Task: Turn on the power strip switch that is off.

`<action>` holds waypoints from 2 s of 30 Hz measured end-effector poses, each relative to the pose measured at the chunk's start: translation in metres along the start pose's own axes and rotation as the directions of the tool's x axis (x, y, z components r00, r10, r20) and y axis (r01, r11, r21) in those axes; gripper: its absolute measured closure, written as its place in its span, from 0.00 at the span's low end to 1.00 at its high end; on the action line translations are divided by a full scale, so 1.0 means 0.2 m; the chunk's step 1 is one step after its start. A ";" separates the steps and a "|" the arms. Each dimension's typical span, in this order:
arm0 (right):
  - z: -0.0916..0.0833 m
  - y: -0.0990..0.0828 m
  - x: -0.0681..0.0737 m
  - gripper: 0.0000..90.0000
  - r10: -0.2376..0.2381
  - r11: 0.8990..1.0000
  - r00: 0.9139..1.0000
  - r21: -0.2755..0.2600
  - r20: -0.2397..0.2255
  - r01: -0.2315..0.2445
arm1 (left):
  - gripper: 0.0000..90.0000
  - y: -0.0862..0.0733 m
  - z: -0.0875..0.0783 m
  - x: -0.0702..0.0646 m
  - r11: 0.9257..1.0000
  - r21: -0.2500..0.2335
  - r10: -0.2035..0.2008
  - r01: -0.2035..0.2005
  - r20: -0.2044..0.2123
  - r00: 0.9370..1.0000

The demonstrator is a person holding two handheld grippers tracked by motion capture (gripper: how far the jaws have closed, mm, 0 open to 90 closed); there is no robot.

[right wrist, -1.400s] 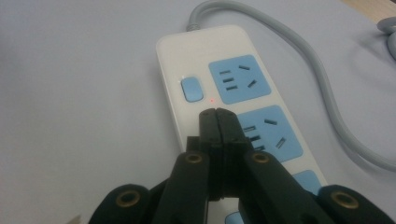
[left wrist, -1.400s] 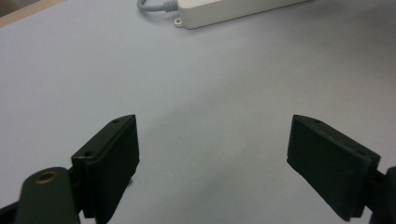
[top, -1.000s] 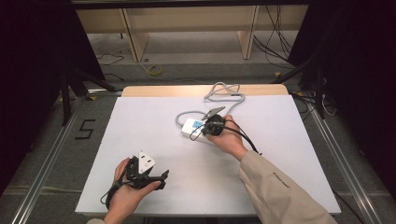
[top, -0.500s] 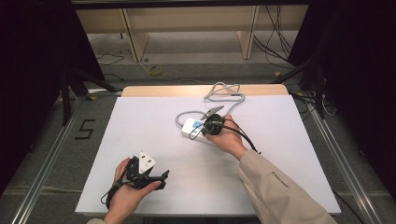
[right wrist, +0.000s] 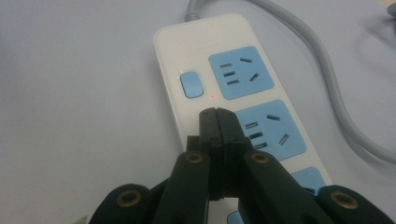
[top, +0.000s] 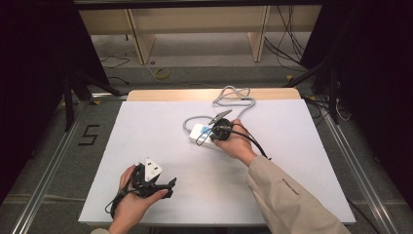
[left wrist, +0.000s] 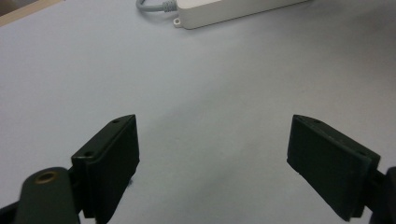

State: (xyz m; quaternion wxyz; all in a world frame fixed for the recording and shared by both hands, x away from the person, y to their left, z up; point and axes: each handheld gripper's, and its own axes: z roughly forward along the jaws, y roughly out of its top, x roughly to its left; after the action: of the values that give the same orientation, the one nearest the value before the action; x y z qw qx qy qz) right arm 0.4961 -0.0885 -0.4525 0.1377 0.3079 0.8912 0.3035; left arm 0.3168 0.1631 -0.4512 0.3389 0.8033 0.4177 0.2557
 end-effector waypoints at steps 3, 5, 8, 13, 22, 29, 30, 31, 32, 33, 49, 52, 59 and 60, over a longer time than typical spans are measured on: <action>0.00 0.00 0.00 1.00 0.006 1.000 1.000 0.013 -0.001 -0.006 | 0.18 0.00 0.00 0.00 1.000 0.000 0.000 0.000 0.000 1.000; 0.00 0.01 0.00 1.00 0.006 1.000 1.000 0.011 0.000 -0.006 | 0.18 0.00 0.00 0.00 1.000 0.000 0.000 0.000 0.000 1.000; 0.00 0.01 0.00 1.00 0.007 1.000 1.000 0.017 0.001 -0.007 | 0.18 0.00 0.00 0.00 1.000 0.000 0.000 0.000 0.000 1.000; 0.00 0.02 0.01 1.00 0.009 0.999 1.000 0.031 0.006 -0.009 | 0.18 0.00 0.00 0.00 1.000 0.000 0.000 0.000 0.000 1.000; 0.00 0.02 0.00 1.00 0.012 0.999 1.000 0.040 0.003 -0.012 | 0.18 0.00 0.00 0.00 1.000 0.000 0.001 -0.001 -0.001 1.000; 0.00 0.03 0.00 1.00 0.019 0.999 1.000 0.048 0.000 -0.019 | 0.18 0.00 0.00 0.00 1.000 0.000 0.001 -0.001 -0.001 1.000; 0.00 0.03 0.00 1.00 0.023 0.998 1.000 0.050 0.000 -0.023 | 0.18 0.00 0.00 0.00 1.000 0.000 0.002 -0.002 0.000 1.000; 0.00 0.03 0.00 1.00 0.021 0.998 1.000 0.053 -0.001 -0.021 | 0.18 0.00 0.00 0.00 1.000 -0.001 0.001 -0.001 0.000 1.000; 0.00 0.03 0.00 1.00 0.020 0.998 1.000 0.055 -0.001 -0.020 | 0.18 0.00 0.00 0.00 1.000 0.000 0.001 -0.001 0.000 1.000; 0.00 0.03 0.00 1.00 0.020 0.998 1.000 0.058 0.000 -0.020 | 0.18 0.00 0.00 0.00 1.000 -0.001 0.000 0.000 0.000 1.000; 0.00 0.04 0.00 1.00 0.028 0.997 1.000 0.067 -0.001 -0.027 | 0.18 0.00 0.00 0.00 1.000 0.000 0.001 -0.001 -0.001 1.000; 0.00 0.04 0.00 1.00 0.028 0.997 1.000 0.070 -0.001 -0.028 | 0.18 0.00 0.00 0.00 1.000 0.000 0.001 -0.001 -0.001 1.000; 0.00 0.04 0.00 1.00 0.029 0.997 1.000 0.072 0.002 -0.029 | 0.18 0.00 0.00 -0.01 1.000 0.000 0.001 -0.001 -0.001 1.000; 0.00 0.04 0.00 1.00 0.028 0.997 1.000 0.074 0.002 -0.028 | 0.18 0.00 0.00 0.00 1.000 0.000 0.002 -0.002 -0.001 1.000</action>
State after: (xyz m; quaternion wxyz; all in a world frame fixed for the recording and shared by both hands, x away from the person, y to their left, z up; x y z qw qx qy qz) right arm 0.4999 -0.0825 -0.4479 0.1222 0.3251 0.8974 0.2721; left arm 0.3165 0.1621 -0.4513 0.3385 0.8036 0.4172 0.2562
